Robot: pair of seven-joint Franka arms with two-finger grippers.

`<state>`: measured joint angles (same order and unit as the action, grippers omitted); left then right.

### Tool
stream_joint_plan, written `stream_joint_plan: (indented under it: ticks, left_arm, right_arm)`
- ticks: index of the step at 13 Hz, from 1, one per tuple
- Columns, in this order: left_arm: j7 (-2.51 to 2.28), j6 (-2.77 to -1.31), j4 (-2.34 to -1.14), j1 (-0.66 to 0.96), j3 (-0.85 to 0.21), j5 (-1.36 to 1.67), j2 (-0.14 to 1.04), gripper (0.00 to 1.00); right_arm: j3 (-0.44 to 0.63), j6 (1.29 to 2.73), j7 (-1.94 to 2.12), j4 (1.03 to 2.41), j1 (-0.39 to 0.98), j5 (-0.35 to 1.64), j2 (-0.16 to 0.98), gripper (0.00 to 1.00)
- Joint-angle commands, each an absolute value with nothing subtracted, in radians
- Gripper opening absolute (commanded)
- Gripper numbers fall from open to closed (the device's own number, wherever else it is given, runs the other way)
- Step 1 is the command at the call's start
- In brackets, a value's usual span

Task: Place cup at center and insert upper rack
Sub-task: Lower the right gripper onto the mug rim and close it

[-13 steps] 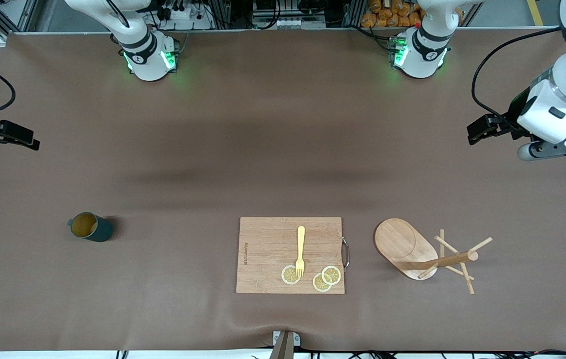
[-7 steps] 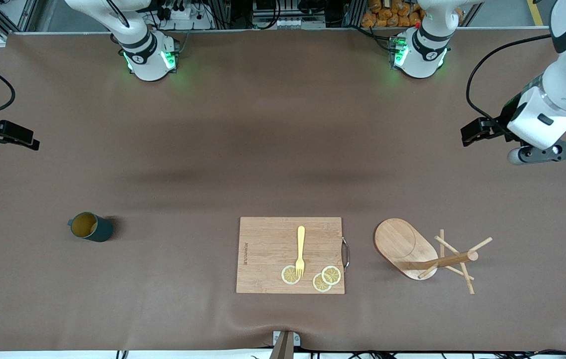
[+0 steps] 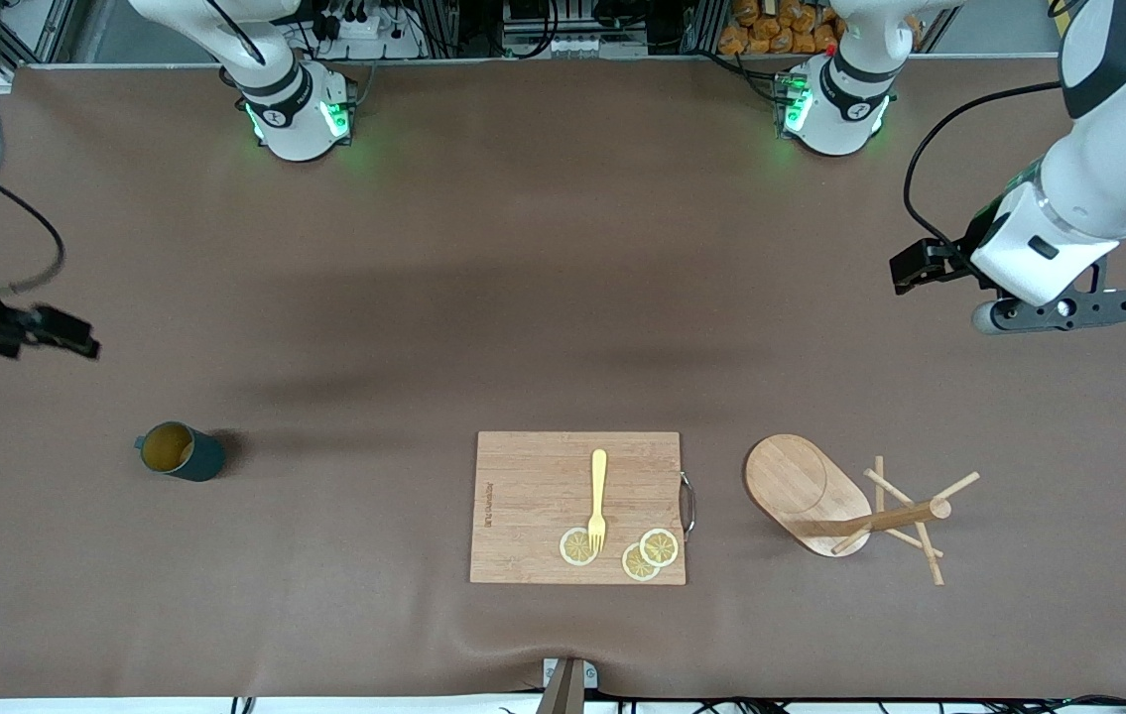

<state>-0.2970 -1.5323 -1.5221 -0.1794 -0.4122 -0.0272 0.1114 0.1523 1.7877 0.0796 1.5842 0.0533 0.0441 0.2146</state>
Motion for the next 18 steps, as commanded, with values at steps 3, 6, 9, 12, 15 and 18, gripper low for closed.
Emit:
stream_joint_plan:
  ticks: [3, 6, 9, 12, 15, 18]
  left_arm:
    - [-0.278, -1.525, -1.5, -0.16, -0.417, -0.032, 0.115, 1.0]
    - [-0.27, -1.525, -1.497, -0.163, -0.416, -0.031, 0.115, 1.0]
    - [-0.27, -1.523, -1.497, -0.161, -0.416, -0.034, 0.114, 1.0]
    - [-0.256, -1.525, -1.499, -0.16, -0.416, -0.032, 0.115, 1.0]
    - [-0.256, -1.525, -1.497, -0.16, -0.416, -0.032, 0.115, 1.0]
    - [-0.256, -1.523, -1.499, -0.16, -0.416, -0.032, 0.117, 1.0]
  right_arm:
    - [0.166, 1.934, 0.084, 1.582, 0.074, 0.061, 0.409, 1.0]
    - [0.166, 2.008, 0.086, 1.594, 0.072, 0.066, 0.503, 1.0]
    - [0.164, 2.049, 0.084, 1.609, 0.071, 0.069, 0.552, 1.0]
    - [0.164, 2.101, 0.084, 1.609, 0.072, 0.069, 0.601, 1.0]
    - [0.164, 2.137, 0.086, 1.611, 0.075, 0.069, 0.627, 1.0]
    - [0.163, 2.138, 0.1, 1.609, 0.077, 0.069, 0.646, 0.95]
